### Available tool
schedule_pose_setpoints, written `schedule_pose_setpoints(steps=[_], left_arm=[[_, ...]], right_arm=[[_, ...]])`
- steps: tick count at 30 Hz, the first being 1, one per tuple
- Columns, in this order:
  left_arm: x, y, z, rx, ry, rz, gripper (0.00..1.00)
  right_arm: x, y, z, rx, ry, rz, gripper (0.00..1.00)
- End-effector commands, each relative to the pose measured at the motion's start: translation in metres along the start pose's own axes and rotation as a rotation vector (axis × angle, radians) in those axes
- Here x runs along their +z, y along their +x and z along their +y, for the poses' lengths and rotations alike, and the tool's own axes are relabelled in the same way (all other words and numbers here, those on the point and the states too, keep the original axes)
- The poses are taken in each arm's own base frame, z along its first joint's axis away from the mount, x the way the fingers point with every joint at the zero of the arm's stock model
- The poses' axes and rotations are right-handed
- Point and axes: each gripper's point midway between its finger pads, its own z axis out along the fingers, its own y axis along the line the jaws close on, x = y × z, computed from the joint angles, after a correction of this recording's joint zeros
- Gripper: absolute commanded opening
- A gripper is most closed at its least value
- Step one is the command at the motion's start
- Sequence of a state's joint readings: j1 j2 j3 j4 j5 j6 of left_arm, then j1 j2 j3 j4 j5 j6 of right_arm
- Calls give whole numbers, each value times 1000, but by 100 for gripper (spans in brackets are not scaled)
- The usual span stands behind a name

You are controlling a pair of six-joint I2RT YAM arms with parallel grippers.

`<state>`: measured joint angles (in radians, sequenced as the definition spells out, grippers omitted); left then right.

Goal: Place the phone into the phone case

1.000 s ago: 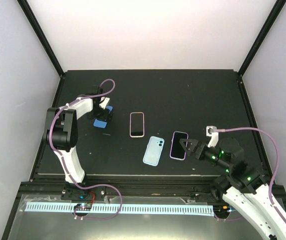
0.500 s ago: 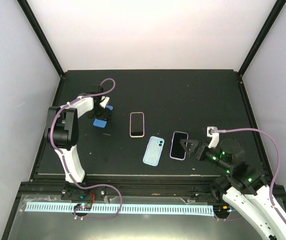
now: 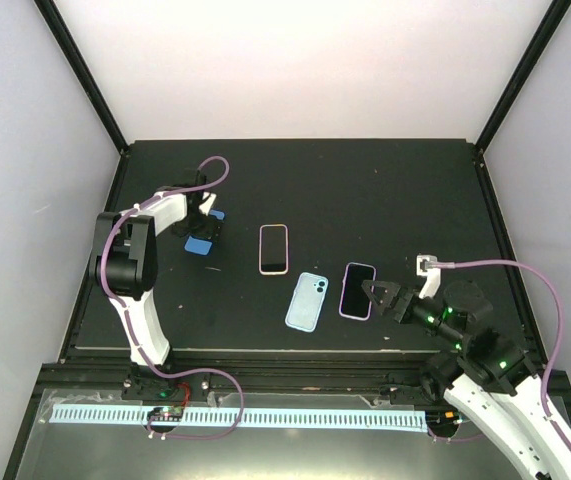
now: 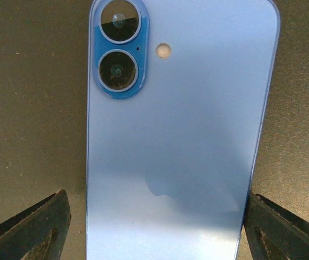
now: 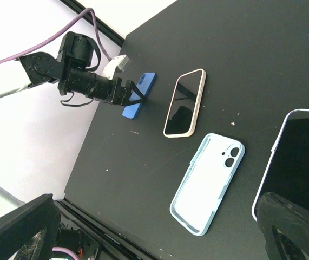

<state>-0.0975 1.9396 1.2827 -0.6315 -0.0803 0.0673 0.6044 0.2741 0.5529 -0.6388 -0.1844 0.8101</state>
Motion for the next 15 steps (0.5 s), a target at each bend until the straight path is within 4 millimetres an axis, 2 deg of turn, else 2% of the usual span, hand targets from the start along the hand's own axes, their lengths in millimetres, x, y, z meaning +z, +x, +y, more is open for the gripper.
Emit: schedule_pose_setpoints(steps=[1, 12, 15], left_arm=[[5, 3, -1, -24, 17, 17, 88], [9, 14, -12, -44, 71, 64, 78], [9, 20, -14, -57, 84, 79, 70]], right_arm=[[-6, -4, 3, -2, -6, -20, 100], [-13, -5, 5, 3, -16, -40, 100], [-14, -5, 5, 6, -21, -40, 100]])
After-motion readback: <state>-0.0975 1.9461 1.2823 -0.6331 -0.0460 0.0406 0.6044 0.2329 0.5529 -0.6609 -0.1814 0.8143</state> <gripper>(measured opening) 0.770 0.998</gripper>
